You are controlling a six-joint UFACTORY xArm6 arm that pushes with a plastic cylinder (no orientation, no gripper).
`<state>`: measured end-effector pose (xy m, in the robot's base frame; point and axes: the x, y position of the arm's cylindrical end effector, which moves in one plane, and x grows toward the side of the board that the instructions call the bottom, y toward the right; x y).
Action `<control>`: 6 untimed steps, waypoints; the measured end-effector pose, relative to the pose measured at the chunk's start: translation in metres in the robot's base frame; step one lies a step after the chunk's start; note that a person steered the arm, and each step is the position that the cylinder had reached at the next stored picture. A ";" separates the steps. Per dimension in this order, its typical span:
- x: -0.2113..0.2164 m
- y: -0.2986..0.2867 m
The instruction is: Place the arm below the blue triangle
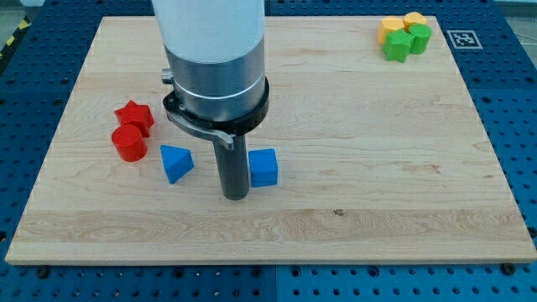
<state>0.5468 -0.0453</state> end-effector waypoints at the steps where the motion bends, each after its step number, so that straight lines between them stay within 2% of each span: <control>1: 0.011 0.012; 6: -0.005 0.040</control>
